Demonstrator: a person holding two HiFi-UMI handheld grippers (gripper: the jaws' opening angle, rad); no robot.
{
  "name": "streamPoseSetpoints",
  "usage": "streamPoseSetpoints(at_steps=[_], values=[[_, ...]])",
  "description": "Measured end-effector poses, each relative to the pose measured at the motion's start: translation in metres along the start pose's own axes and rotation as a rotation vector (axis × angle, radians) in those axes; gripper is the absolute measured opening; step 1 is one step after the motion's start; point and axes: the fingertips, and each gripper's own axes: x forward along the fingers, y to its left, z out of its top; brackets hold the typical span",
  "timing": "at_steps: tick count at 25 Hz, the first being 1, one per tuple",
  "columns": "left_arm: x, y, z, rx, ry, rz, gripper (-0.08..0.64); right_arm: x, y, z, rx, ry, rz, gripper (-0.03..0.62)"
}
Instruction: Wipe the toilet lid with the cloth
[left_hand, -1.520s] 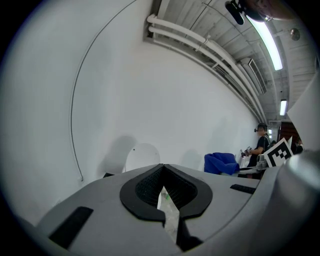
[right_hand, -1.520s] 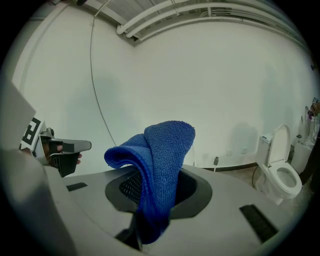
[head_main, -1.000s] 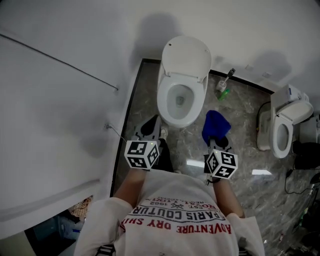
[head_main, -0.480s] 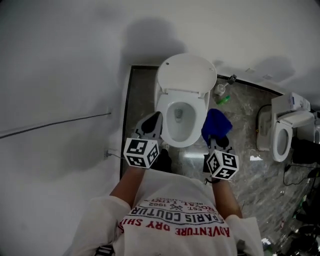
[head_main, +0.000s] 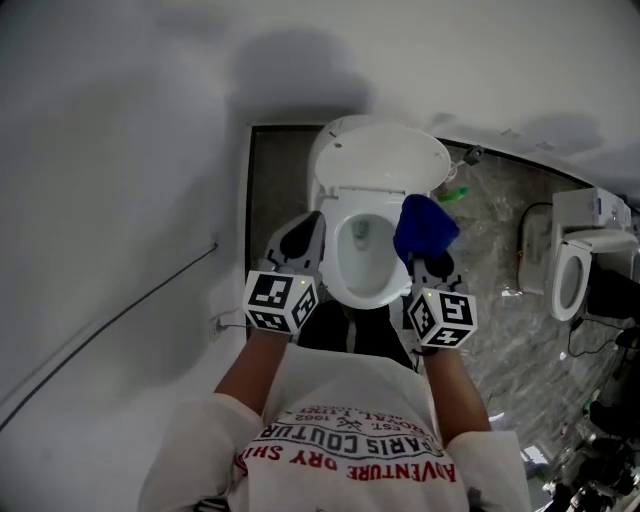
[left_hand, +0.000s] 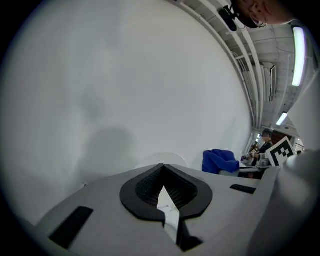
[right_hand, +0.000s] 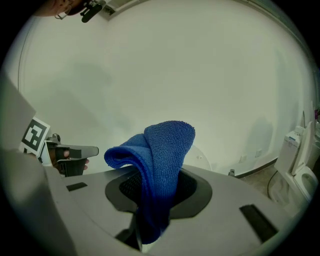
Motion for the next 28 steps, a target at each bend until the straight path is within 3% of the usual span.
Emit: streamPoseSetpoints(at_steps=[4, 12, 16, 20, 24, 28], values=[[0.030, 0.016, -0.007, 0.036, -0.008, -0.015, 0.006, 0.055, 0.008, 0.002, -0.006, -0.002, 0.068, 0.098], [0.077, 0.054, -0.057, 0.021, -0.009, 0.014, 0.006, 0.168, 0.023, -0.025, -0.078, 0.007, 0.198, 0.098], [0.092, 0.067, -0.069, -0.020, -0.003, 0.045, 0.006, 0.206, 0.033, -0.027, -0.095, -0.015, 0.267, 0.098], [0.103, 0.083, -0.073, 0.011, 0.011, 0.081, 0.006, 0.233, 0.052, -0.035, -0.068, -0.011, 0.318, 0.097], [0.110, 0.096, -0.075, -0.001, 0.006, 0.098, 0.006, 0.253, 0.060, -0.039, -0.058, -0.034, 0.336, 0.098], [0.113, 0.097, -0.087, -0.001, 0.035, 0.108, 0.006, 0.267, 0.049, -0.033, -0.073, -0.081, 0.292, 0.098]])
